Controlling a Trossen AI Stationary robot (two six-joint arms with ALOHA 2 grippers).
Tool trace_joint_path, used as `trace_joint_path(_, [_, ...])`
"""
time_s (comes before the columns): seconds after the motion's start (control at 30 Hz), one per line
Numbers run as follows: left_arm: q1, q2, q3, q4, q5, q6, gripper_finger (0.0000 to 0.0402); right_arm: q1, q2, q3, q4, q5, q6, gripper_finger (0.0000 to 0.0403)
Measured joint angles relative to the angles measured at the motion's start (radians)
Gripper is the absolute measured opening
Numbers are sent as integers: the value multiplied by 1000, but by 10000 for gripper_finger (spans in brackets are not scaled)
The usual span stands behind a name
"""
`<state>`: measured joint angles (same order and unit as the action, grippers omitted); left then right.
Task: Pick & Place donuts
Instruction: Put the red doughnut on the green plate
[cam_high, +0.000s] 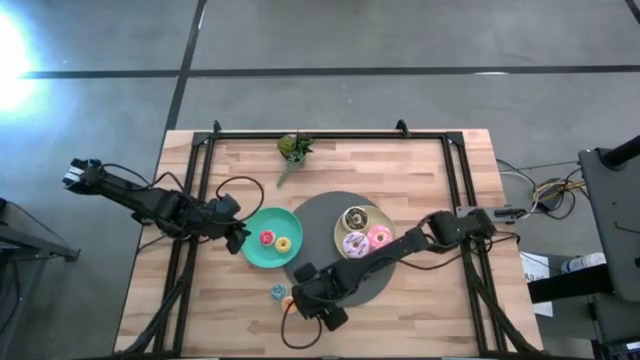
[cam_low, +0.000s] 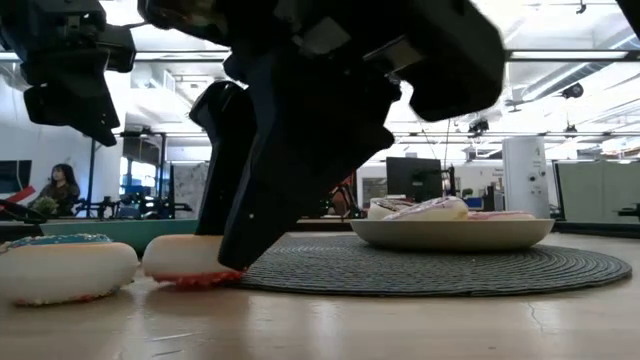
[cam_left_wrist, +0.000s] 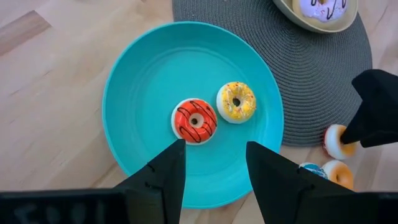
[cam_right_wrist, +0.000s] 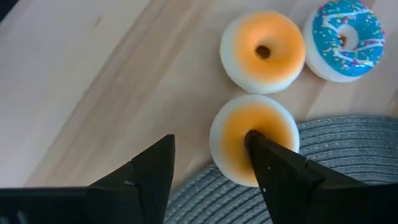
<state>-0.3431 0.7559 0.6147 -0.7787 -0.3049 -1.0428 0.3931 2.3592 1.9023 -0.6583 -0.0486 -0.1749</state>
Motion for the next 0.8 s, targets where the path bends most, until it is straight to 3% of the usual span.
trace_joint_path(0.23, [0,0,0,0,-8,-8,142,-2,-2,-25,40,4,6,191])
trace_joint_path(0.6, [1,0,0,0,-11,-31,142,-19,-2,-62,101,26,34,64])
trace_joint_path(0.8, [0,0,0,5,-11,-31,142,-53,-40,-63,80,4,50,21])
